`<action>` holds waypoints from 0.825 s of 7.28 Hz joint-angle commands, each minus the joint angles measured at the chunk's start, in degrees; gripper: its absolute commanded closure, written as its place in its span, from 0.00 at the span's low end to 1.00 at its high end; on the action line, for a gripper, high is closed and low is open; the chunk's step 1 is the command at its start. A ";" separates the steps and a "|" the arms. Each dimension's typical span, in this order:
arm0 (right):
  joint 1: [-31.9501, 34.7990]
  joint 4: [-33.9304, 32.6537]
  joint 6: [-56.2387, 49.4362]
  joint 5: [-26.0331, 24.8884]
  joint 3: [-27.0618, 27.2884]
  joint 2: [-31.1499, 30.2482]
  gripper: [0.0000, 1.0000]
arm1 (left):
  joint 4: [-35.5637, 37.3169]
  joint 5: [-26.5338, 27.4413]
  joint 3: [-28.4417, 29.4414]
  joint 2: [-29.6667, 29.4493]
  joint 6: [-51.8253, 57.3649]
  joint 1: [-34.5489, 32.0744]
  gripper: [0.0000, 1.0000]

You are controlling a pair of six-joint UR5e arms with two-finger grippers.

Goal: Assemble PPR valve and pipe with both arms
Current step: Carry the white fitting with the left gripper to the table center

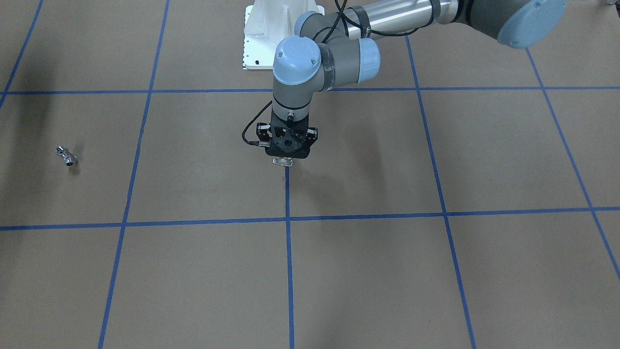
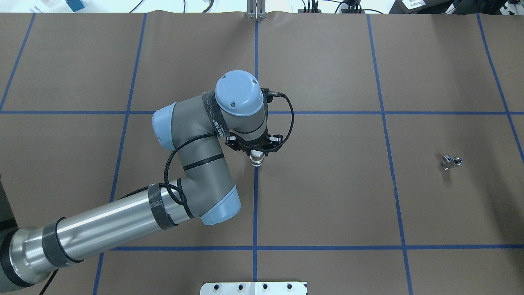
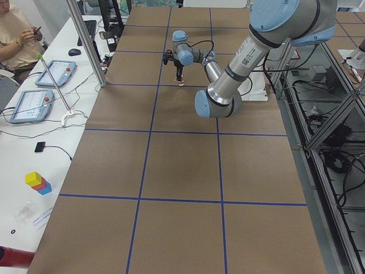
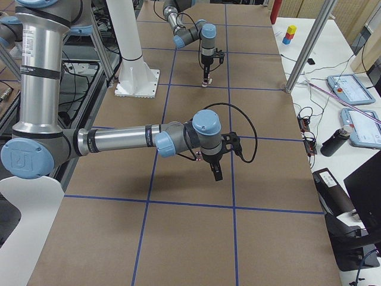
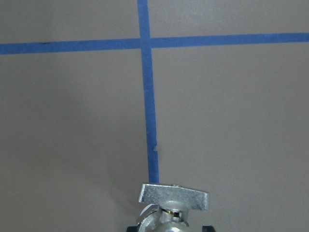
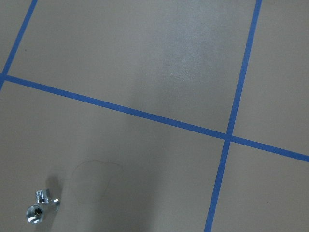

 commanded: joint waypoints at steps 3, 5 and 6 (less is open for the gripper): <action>0.00 0.00 0.07 0.00 0.06 0.09 0.00 | -1.78 0.22 1.14 0.07 0.53 0.07 0.31; 0.00 0.00 0.07 0.00 0.06 0.09 0.00 | -1.78 1.72 1.14 0.07 1.76 0.07 0.01; 0.00 0.00 0.07 0.00 0.06 0.09 0.00 | -1.78 1.72 0.88 0.07 1.76 -0.02 0.00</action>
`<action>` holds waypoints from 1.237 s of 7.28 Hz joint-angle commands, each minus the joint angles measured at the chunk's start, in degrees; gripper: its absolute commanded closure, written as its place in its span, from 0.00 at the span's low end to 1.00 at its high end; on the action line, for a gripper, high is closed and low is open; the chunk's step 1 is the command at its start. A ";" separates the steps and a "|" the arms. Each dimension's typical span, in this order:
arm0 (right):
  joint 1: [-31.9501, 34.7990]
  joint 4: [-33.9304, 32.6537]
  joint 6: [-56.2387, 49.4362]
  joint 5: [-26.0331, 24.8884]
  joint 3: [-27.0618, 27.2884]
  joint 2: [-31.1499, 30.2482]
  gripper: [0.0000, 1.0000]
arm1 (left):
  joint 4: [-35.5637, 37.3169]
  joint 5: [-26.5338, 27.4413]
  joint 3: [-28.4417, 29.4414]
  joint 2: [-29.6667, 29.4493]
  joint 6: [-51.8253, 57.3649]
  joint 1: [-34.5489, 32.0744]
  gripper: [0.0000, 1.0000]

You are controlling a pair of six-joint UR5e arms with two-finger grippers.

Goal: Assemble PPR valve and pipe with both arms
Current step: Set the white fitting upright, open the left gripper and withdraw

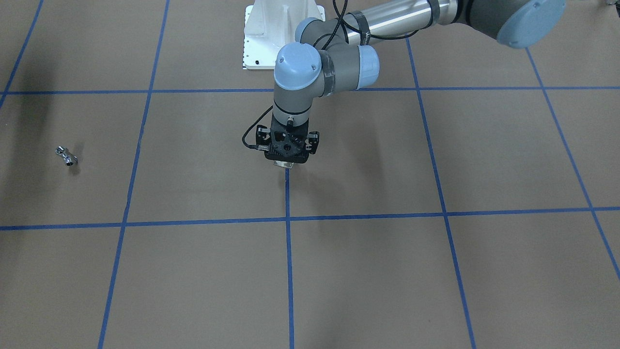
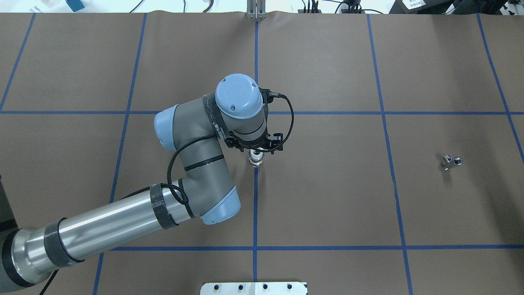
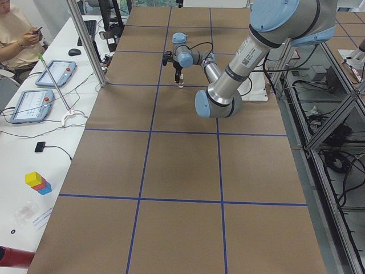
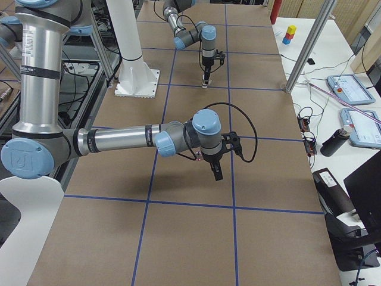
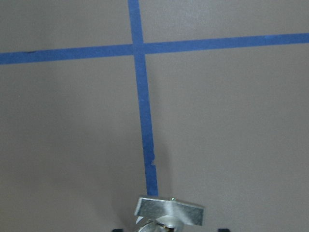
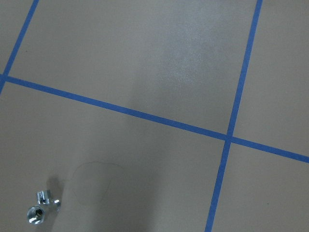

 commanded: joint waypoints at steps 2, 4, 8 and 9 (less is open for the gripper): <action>0.00 0.00 0.00 0.00 0.00 0.00 0.00 | 0.87 -0.25 -4.49 0.38 0.28 -0.95 0.00; 0.00 0.00 0.17 1.13 0.09 0.00 0.00 | 4.71 -1.13 -15.08 6.58 1.76 -3.93 0.00; -1.92 0.53 7.52 4.13 2.80 0.00 0.00 | 21.44 -8.85 -40.71 29.15 33.66 -22.17 0.00; -4.37 0.53 11.12 3.96 4.55 0.00 0.00 | 21.36 -13.74 -40.21 34.25 47.08 -30.32 0.00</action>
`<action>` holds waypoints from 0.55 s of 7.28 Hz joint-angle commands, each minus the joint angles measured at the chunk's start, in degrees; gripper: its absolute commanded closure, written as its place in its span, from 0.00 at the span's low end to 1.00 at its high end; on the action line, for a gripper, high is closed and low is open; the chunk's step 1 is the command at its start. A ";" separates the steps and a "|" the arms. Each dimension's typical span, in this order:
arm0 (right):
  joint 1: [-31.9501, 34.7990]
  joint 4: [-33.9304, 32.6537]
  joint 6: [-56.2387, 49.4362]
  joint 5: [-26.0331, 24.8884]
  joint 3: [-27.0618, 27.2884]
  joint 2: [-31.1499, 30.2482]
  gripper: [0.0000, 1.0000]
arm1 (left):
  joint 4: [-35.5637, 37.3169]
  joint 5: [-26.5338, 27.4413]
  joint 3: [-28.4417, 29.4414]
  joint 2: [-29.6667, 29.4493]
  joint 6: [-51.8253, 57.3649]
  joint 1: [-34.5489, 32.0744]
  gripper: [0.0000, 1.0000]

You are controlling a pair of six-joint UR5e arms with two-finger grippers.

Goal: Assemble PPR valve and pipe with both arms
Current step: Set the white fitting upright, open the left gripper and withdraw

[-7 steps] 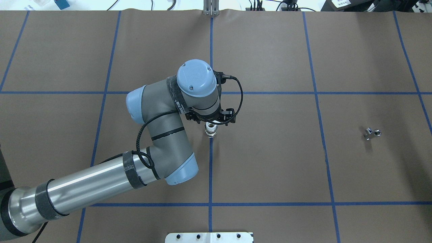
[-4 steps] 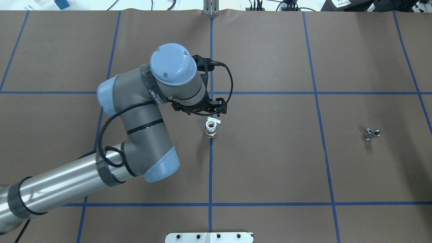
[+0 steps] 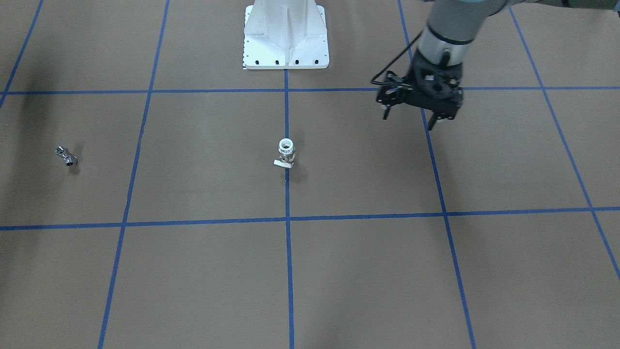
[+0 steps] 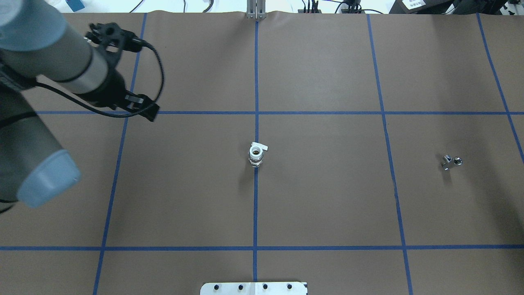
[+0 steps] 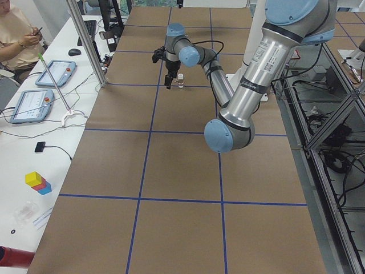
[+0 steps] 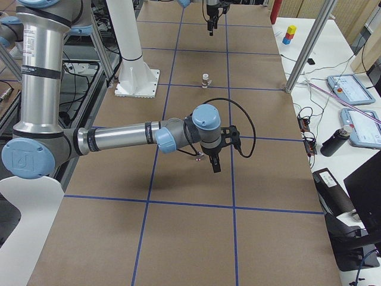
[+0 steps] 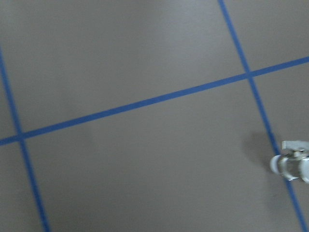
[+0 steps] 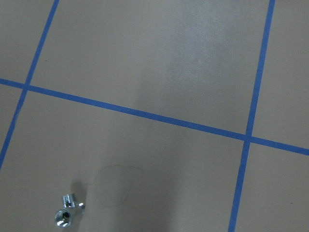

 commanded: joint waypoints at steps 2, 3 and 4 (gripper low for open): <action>-7.03 0.12 6.94 -0.61 3.03 0.35 0.00 | 0.05 -10.95 3.81 16.08 44.32 -26.09 0.00; -9.31 0.12 6.95 -2.62 2.95 1.57 0.00 | -0.13 -11.14 6.45 17.86 50.81 -30.95 0.00; -12.91 0.12 6.95 -5.60 2.95 2.54 0.00 | -0.39 -12.02 6.39 20.75 51.22 -31.96 0.00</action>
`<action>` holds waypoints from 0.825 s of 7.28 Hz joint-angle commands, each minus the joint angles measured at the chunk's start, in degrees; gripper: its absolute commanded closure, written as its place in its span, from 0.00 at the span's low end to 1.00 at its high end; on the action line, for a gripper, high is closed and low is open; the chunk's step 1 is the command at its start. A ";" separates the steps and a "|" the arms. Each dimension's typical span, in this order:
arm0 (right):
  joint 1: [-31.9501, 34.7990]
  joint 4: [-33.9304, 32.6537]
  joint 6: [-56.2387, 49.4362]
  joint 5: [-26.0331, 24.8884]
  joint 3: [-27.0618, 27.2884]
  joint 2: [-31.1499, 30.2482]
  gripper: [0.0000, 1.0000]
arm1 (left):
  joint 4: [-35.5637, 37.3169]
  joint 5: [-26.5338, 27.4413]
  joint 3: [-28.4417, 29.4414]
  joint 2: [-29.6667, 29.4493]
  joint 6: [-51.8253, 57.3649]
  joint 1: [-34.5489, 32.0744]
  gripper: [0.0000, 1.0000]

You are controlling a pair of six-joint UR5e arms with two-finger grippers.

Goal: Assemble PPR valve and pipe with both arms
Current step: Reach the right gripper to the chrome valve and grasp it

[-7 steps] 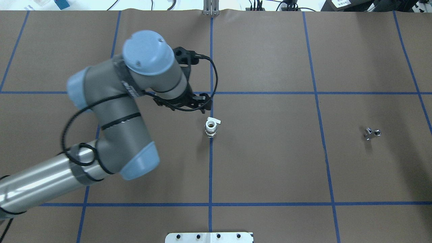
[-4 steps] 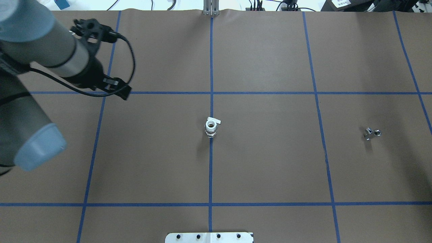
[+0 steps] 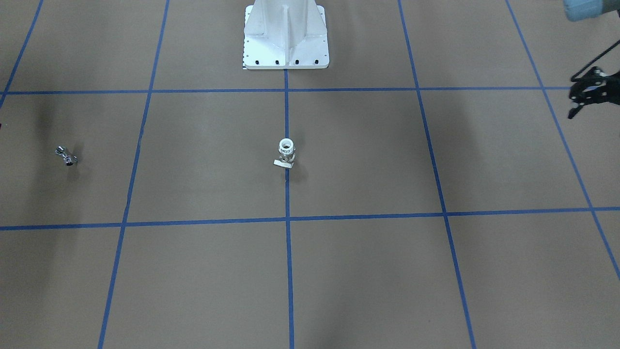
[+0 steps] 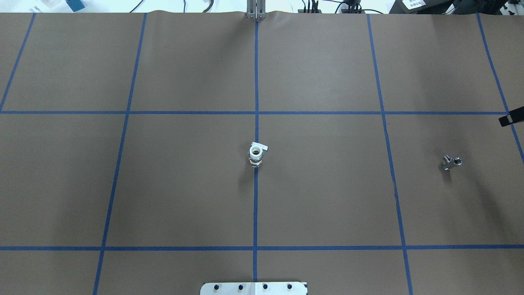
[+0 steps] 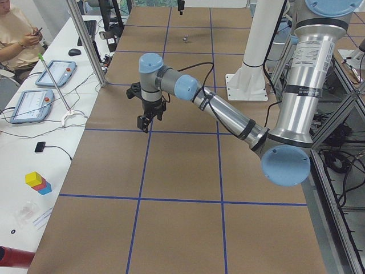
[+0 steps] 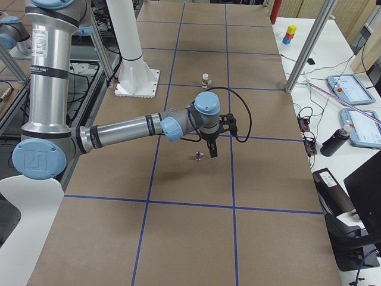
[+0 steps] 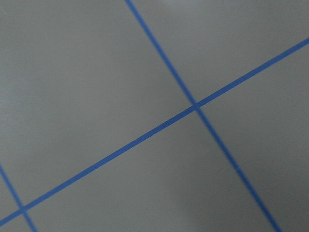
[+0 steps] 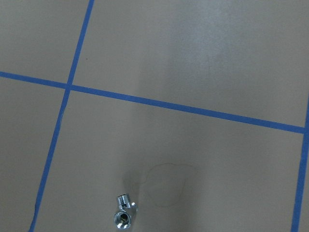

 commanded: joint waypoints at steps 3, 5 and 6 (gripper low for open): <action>-14.77 0.00 0.18 -10.90 -1.44 2.78 0.00 | -1.46 -1.15 1.68 6.77 4.11 -3.69 0.00; -16.63 0.00 0.27 -11.37 -2.76 3.05 0.00 | -1.46 -1.15 1.60 6.77 3.93 -3.69 0.00; -16.81 0.00 0.18 -11.37 -2.94 2.96 0.00 | -1.46 -1.15 1.60 6.77 3.93 -3.69 0.00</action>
